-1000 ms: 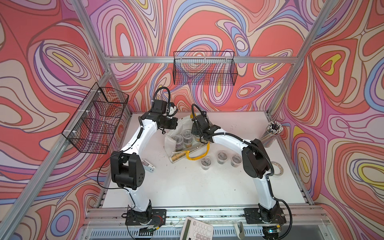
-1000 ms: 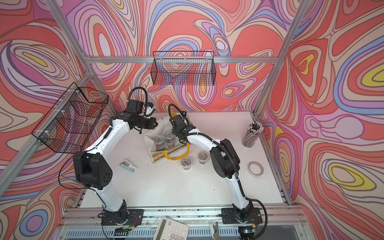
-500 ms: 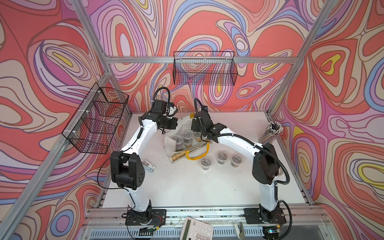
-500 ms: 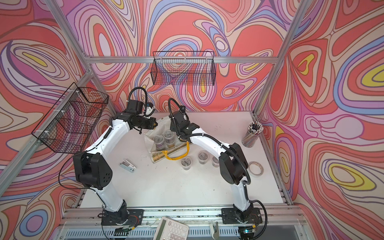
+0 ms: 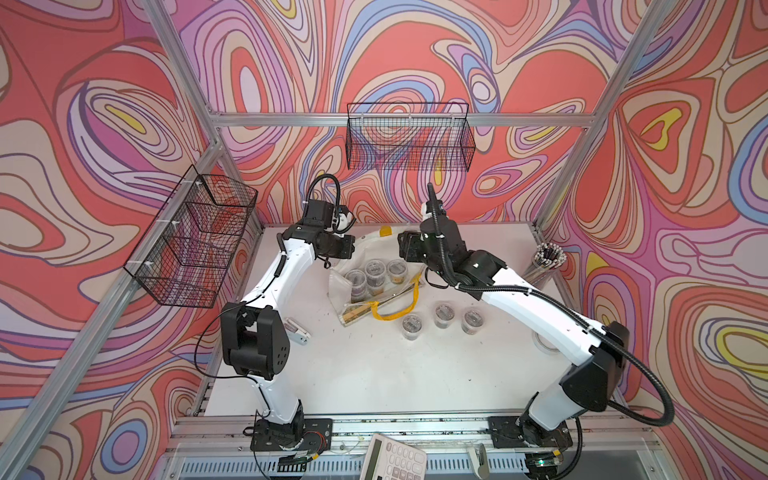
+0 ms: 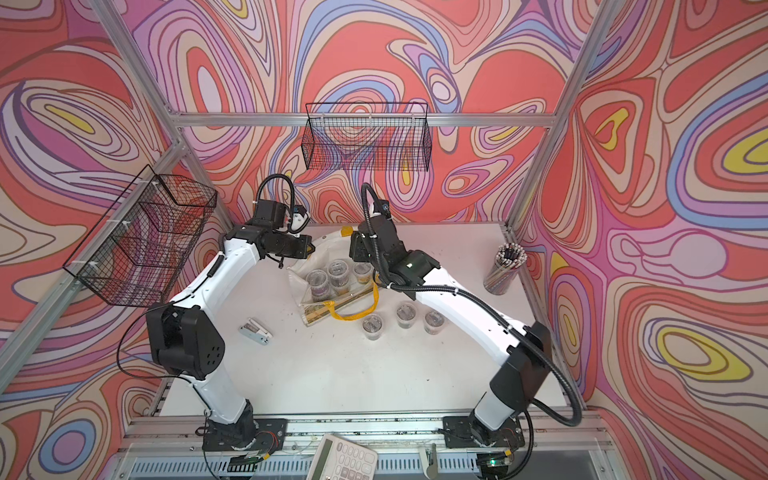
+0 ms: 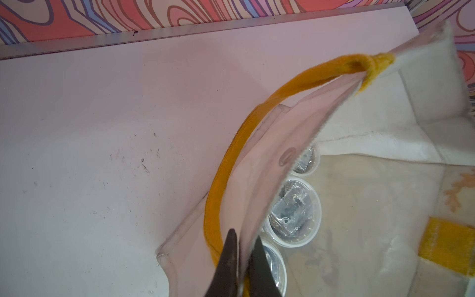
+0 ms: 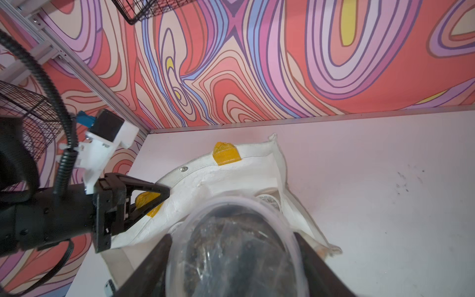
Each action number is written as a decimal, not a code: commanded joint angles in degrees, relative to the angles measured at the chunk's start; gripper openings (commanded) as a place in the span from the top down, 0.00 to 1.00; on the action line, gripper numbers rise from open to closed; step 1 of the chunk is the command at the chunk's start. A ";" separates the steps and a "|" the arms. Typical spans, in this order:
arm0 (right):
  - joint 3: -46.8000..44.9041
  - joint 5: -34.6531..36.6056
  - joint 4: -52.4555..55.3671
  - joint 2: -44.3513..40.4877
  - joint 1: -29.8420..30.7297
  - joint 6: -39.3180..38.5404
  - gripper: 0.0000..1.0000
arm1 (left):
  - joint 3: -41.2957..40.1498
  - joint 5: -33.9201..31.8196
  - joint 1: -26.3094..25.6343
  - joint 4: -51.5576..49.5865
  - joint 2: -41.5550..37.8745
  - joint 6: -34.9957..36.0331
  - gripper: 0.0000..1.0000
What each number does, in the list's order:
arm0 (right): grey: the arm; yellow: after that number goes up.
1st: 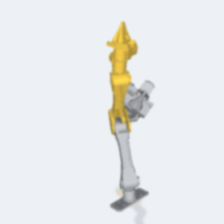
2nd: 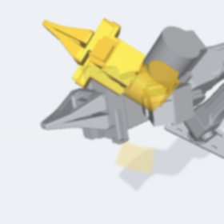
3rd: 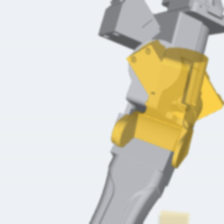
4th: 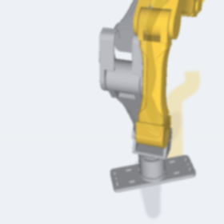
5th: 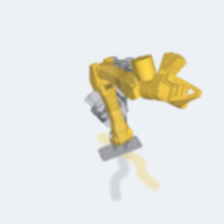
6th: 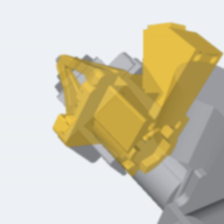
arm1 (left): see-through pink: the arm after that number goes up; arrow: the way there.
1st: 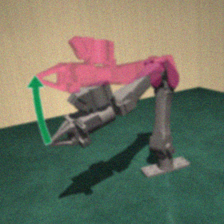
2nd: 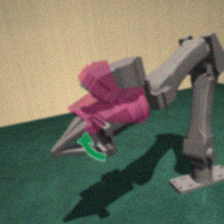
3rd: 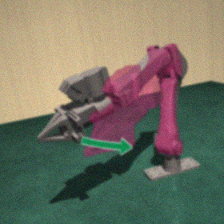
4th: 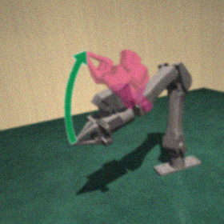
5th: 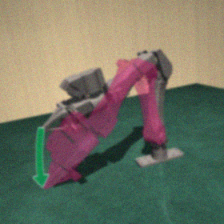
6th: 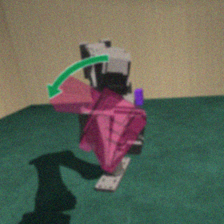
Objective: Take out the seed jars from the canvas bag
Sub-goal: Pick up the seed jar from the canvas bag, then place the seed jar at the center of the board.
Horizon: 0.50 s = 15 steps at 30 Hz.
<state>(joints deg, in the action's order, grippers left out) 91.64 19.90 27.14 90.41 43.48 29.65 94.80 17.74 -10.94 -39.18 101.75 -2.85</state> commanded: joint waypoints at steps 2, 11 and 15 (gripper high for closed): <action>-4.49 0.60 6.27 -7.04 0.28 1.46 0.48 | -0.89 -0.29 -0.04 0.42 -0.59 -0.48 1.00; -20.61 4.81 12.96 -21.39 0.33 8.25 0.48 | -2.32 -0.38 -0.05 1.23 -1.47 -1.07 1.00; -30.31 5.33 12.33 -27.47 0.72 12.49 0.48 | -3.16 -0.92 -0.11 1.57 -1.82 -1.25 1.00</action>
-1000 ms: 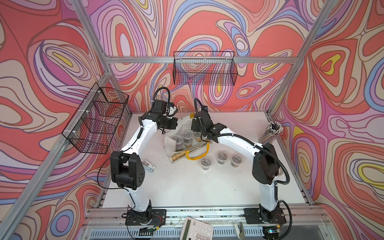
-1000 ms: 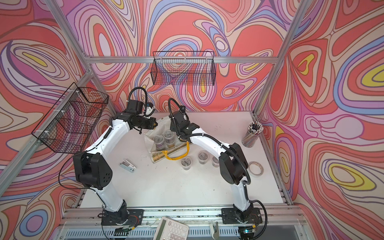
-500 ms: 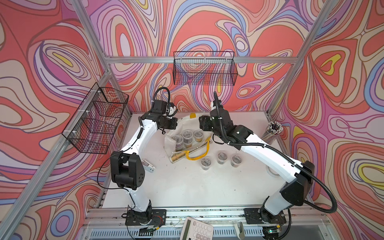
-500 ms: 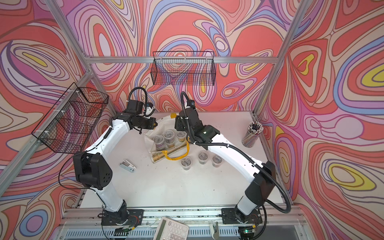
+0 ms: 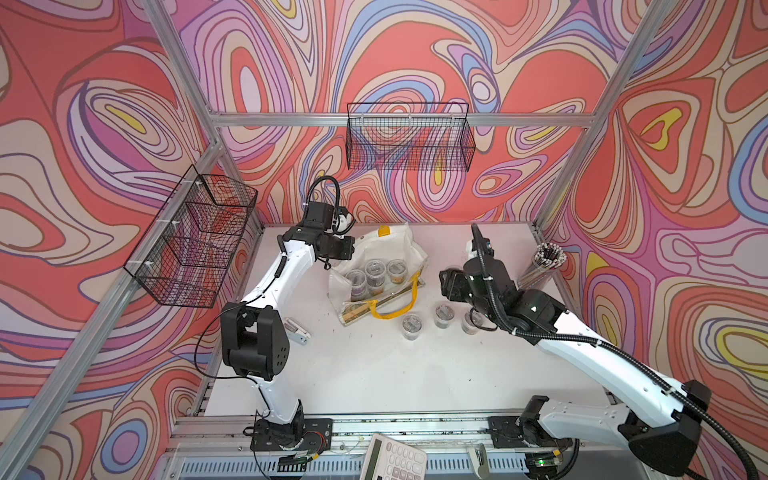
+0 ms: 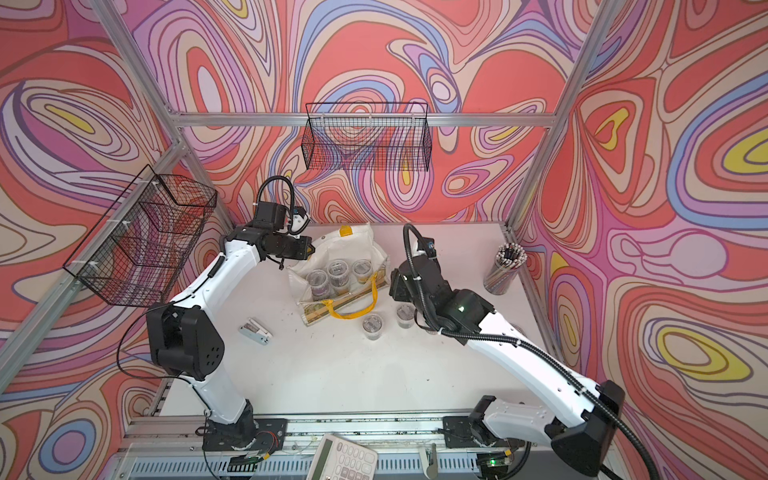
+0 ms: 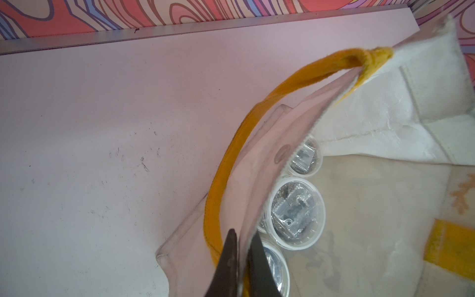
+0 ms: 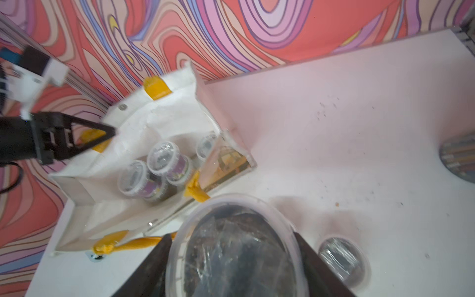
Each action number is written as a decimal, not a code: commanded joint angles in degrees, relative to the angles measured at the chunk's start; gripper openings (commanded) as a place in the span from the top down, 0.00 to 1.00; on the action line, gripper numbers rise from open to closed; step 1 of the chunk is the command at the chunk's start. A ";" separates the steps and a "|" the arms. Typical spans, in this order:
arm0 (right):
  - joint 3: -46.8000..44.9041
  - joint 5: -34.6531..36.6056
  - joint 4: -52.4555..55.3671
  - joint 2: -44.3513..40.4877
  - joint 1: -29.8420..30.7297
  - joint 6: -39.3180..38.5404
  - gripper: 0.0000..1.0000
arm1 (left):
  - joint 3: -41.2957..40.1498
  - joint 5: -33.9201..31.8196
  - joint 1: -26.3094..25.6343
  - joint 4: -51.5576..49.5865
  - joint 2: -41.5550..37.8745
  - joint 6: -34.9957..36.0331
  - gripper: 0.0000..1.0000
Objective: Take out the seed jars from the canvas bag
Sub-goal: Place the seed jar at the center of the board.
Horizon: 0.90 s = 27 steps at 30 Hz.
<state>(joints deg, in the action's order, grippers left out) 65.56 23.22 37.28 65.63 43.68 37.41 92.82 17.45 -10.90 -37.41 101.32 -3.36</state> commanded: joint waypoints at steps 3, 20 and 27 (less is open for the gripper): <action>-10.77 2.19 2.24 -6.38 0.59 7.71 0.48 | -1.37 -0.80 -0.18 -0.20 -1.56 -0.76 1.00; -34.52 -0.49 -6.75 -14.69 0.74 15.92 0.47 | -1.61 -1.20 -0.18 0.14 -1.69 -0.87 1.00; -40.16 -0.39 -12.20 -12.53 0.74 18.10 0.47 | -1.52 -1.30 -0.17 0.20 -1.56 -0.87 1.00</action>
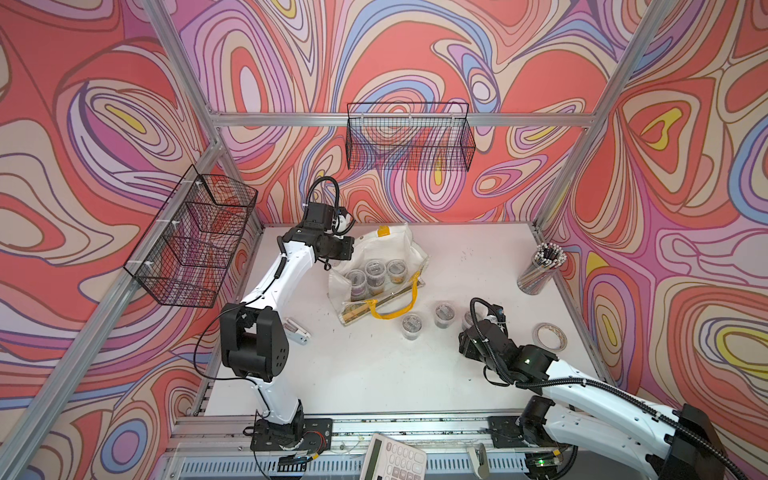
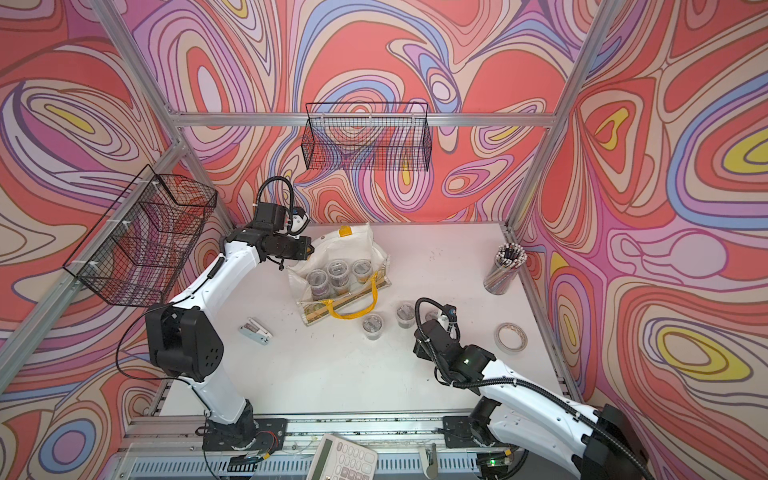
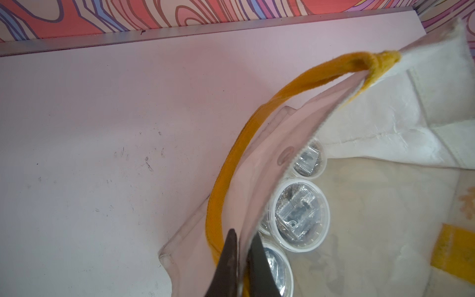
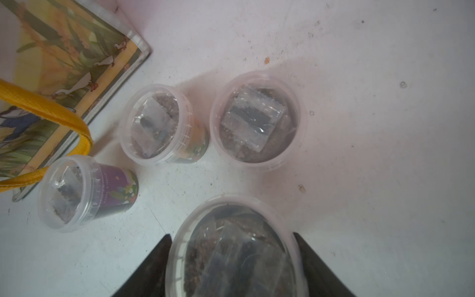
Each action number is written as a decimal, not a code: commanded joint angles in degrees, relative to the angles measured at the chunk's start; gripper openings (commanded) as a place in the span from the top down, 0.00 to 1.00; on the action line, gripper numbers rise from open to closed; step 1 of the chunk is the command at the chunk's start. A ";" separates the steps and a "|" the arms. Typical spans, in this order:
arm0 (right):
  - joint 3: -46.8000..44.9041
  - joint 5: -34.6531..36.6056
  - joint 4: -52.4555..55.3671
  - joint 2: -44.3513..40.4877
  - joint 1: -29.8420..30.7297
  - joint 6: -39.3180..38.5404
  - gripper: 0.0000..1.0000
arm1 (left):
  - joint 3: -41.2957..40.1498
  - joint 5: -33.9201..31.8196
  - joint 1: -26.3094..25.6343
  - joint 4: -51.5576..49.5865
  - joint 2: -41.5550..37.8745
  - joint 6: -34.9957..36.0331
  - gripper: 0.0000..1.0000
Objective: Take out the seed jars from the canvas bag
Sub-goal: Place the seed jar at the center of the board.
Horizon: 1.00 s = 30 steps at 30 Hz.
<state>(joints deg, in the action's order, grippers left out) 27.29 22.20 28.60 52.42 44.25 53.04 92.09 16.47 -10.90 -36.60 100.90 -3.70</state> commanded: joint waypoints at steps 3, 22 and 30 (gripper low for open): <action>-3.58 0.74 -5.22 1.36 0.23 3.47 0.46 | -0.83 -0.21 -0.16 -0.57 -1.15 -0.53 1.00; -3.19 1.92 -2.67 -0.60 0.22 2.89 0.12 | -0.56 0.26 -0.18 -0.74 -1.23 -0.69 1.00; 7.42 3.66 5.41 -2.74 0.21 -2.20 0.06 | -0.50 1.20 -0.18 -0.51 -1.39 -0.95 1.00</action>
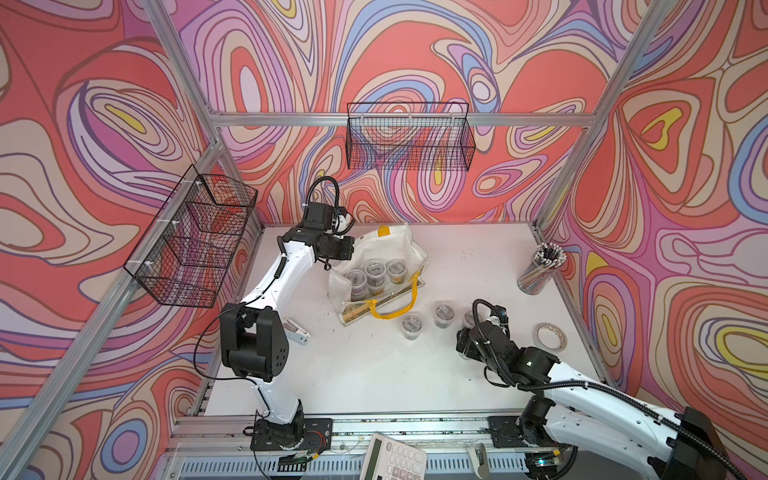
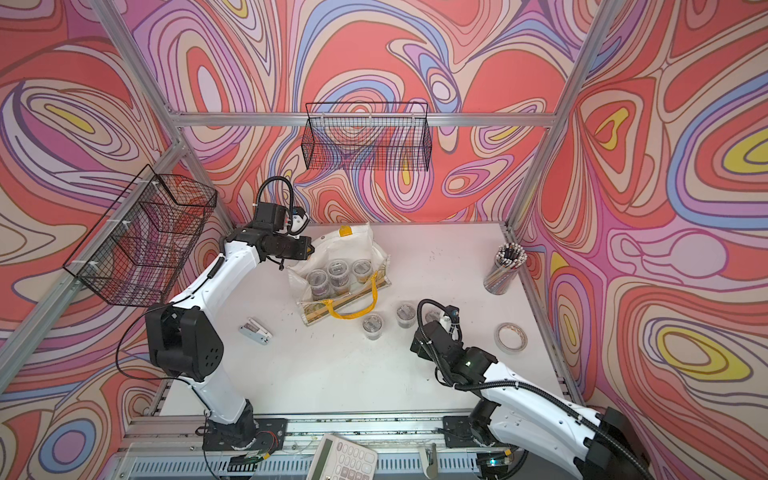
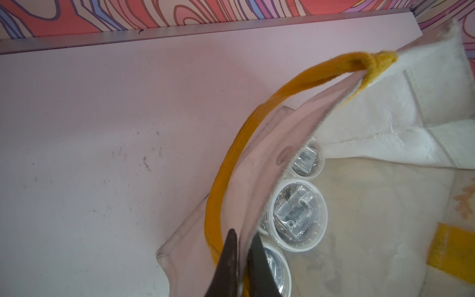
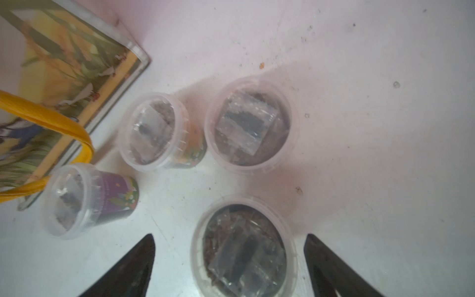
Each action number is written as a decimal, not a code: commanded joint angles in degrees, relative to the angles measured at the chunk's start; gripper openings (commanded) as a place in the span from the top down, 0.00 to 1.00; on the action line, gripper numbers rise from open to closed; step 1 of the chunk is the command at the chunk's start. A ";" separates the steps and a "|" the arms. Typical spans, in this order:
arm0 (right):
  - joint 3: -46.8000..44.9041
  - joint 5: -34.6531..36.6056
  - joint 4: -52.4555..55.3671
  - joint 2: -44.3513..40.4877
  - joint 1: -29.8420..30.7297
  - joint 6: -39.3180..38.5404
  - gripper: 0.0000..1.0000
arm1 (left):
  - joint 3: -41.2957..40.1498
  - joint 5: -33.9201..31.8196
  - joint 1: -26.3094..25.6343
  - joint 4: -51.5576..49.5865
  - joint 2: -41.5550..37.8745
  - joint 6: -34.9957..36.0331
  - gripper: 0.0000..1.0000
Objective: Take out the seed jars from the canvas bag
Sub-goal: Place the seed jar at the center of the board, then pick up the seed jar from the canvas bag.
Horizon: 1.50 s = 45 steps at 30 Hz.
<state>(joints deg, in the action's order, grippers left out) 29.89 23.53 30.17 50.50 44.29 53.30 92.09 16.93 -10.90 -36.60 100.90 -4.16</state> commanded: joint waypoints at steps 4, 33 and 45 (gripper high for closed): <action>14.66 2.87 4.66 2.80 0.14 -7.83 0.06 | -0.48 0.76 -0.18 -0.46 -1.42 -0.50 1.00; 63.54 -11.16 -5.61 56.96 1.41 -25.38 0.07 | -2.08 2.24 -0.27 1.59 -2.29 -1.47 1.00; 66.01 -10.63 -7.30 62.76 -0.58 -24.21 0.08 | -2.23 2.71 -0.27 2.06 -2.52 -1.61 1.00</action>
<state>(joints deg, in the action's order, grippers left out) 93.60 12.19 23.42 111.44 43.97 28.80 90.85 18.48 -10.90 -34.92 100.03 -5.19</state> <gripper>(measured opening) 0.919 0.076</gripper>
